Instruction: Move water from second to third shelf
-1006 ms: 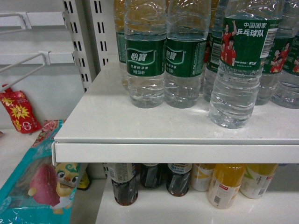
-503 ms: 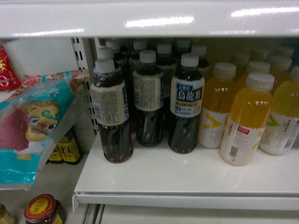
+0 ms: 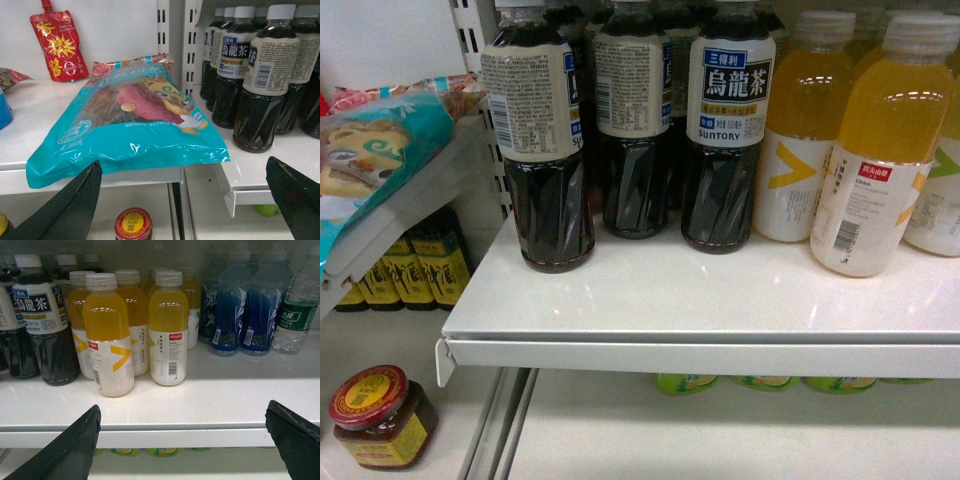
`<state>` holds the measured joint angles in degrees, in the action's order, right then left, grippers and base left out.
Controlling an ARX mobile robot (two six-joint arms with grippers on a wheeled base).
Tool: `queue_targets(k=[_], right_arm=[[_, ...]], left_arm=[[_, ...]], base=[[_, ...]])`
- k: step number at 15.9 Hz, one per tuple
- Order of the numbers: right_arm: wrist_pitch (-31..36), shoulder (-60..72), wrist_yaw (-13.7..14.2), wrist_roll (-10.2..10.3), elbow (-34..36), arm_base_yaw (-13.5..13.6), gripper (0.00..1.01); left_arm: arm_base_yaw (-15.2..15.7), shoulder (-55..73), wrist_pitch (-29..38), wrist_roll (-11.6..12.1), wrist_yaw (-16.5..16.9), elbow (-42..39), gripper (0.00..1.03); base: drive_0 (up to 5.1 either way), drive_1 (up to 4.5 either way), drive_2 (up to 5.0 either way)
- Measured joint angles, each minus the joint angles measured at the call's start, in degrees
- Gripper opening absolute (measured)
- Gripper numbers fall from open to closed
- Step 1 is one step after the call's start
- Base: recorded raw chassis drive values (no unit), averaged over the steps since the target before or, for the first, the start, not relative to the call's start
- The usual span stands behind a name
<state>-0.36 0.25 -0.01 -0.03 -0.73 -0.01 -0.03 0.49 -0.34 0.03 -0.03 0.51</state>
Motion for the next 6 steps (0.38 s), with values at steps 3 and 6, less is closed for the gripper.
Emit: queue_targets(k=[3, 6], right_arm=[[0.04, 0.00, 0.00, 0.00, 0.00, 0.00, 0.98], [0.04, 0.00, 0.00, 0.00, 0.00, 0.00, 0.98]], left_arm=[[0.00, 0.00, 0.02, 0.00, 0.02, 0.00, 0.98], [0.00, 0.00, 0.02, 0.00, 0.02, 0.00, 0.98]], base=[[0.0, 0.00, 0.0], [0.0, 0.00, 0.0]])
